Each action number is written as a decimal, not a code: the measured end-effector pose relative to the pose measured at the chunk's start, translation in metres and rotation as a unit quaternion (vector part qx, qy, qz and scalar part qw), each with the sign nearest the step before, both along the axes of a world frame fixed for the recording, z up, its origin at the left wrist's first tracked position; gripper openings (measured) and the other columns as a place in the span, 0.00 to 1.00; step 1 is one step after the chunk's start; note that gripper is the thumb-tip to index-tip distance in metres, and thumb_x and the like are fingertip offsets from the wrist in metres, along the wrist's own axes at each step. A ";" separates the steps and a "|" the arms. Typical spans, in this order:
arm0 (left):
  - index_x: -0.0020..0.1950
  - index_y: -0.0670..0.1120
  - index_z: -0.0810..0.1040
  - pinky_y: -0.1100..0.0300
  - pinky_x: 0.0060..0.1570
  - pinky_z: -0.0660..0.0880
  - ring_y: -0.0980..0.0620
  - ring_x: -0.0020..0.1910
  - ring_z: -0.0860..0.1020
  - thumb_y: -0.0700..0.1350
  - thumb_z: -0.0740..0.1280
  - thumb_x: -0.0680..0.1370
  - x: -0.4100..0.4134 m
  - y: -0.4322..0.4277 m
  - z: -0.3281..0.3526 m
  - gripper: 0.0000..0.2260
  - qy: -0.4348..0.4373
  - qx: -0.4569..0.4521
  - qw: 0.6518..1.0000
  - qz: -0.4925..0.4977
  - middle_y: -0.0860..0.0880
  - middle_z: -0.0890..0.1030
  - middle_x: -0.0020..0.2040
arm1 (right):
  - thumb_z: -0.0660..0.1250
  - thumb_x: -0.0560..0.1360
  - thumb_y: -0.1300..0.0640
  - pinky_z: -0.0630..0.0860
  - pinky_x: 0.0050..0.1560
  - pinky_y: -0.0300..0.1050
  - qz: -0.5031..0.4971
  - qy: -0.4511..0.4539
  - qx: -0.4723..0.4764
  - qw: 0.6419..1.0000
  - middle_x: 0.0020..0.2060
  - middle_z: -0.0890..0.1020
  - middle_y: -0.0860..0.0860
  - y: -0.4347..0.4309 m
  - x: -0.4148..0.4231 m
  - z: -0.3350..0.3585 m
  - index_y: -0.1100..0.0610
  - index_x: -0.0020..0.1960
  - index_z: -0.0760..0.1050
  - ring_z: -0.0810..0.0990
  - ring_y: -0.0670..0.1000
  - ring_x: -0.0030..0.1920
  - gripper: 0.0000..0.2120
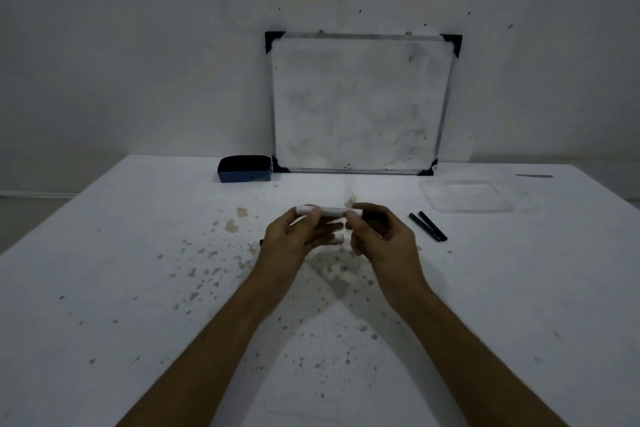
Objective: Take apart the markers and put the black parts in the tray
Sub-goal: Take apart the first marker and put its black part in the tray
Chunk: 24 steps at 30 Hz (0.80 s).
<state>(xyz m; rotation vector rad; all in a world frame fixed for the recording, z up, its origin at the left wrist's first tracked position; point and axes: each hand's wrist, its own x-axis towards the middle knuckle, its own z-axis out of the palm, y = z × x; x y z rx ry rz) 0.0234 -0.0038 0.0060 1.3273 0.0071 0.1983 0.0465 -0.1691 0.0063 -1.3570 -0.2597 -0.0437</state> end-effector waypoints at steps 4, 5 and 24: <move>0.59 0.40 0.84 0.56 0.49 0.82 0.46 0.46 0.85 0.45 0.73 0.76 -0.002 -0.009 -0.003 0.15 0.057 -0.027 0.997 -0.045 0.39 0.87 0.51 | 0.70 0.78 0.51 0.74 0.41 0.45 0.044 0.076 0.079 0.993 0.39 0.81 0.51 -0.012 0.006 0.001 0.61 0.56 0.82 0.74 0.49 0.37 0.14; 0.59 0.40 0.84 0.56 0.50 0.82 0.47 0.46 0.85 0.45 0.73 0.76 -0.003 -0.012 -0.004 0.14 0.079 -0.033 0.995 -0.060 0.39 0.87 0.52 | 0.69 0.80 0.51 0.73 0.38 0.44 0.040 0.065 0.042 0.996 0.39 0.80 0.51 -0.014 0.007 0.002 0.62 0.56 0.82 0.74 0.49 0.36 0.14; 0.62 0.36 0.77 0.49 0.47 0.84 0.42 0.54 0.79 0.50 0.56 0.85 0.000 -0.017 -0.002 0.20 0.247 -0.351 0.892 -0.141 0.40 0.74 0.58 | 0.61 0.84 0.49 0.81 0.39 0.33 -0.067 -0.139 -0.251 0.956 0.40 0.85 0.44 0.006 -0.020 0.013 0.53 0.56 0.76 0.85 0.41 0.41 0.09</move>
